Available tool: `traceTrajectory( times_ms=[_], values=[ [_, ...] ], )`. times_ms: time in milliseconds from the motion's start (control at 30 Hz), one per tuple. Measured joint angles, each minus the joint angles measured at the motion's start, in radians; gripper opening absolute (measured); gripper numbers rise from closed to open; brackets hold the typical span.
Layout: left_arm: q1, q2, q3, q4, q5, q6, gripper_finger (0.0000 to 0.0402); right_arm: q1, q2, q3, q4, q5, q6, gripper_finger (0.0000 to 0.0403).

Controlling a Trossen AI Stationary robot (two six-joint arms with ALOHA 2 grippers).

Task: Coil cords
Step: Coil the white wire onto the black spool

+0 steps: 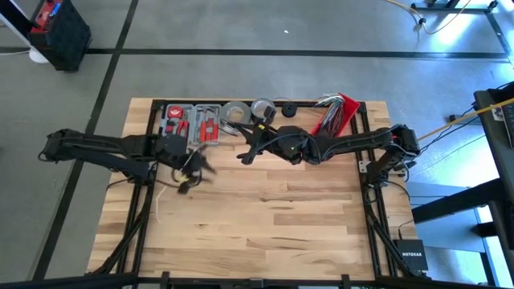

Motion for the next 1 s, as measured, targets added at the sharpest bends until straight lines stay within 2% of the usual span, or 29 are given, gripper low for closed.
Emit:
traceTrajectory(
  times_ms=[100, 133, 200, 433, 700, 900, 1000],
  values=[
    [0.026, -0.001, 0.001, -0.093, -0.359, -0.103, 0.0131, 0.0, 0.0, 0.0, 0.002, 0.0, -0.011, 0.0005],
    [0.042, -0.001, 0.0, -0.139, -0.44, -0.123, 0.0131, 0.0, -0.001, 0.0, 0.01, 0.0, -0.025, 0.0005],
    [0.079, 0.006, 0.0, -0.206, -0.519, -0.156, 0.0131, 0.001, -0.005, 0.0, 0.042, 0.001, -0.045, 0.0005],
    [0.215, 0.034, 0.0, -0.242, -0.535, -0.222, 0.0131, 0.009, -0.084, 0.0, 0.173, -0.026, -0.091, 0.0005],
    [0.3, 0.143, 0.0, -0.245, -0.544, -0.252, 0.0131, 0.058, -0.205, 0.0, 0.368, -0.075, -0.197, 0.0005],
    [0.37, 0.211, 0.0, -0.25, -0.703, -0.234, 0.0131, 0.126, -0.253, 0.0, 0.321, -0.078, -0.232, 0.0005],
    [0.397, 0.202, 0.0, -0.256, -0.776, -0.213, 0.0131, 0.165, -0.254, 0.0, 0.272, -0.021, -0.264, 0.0005]
  ],
)
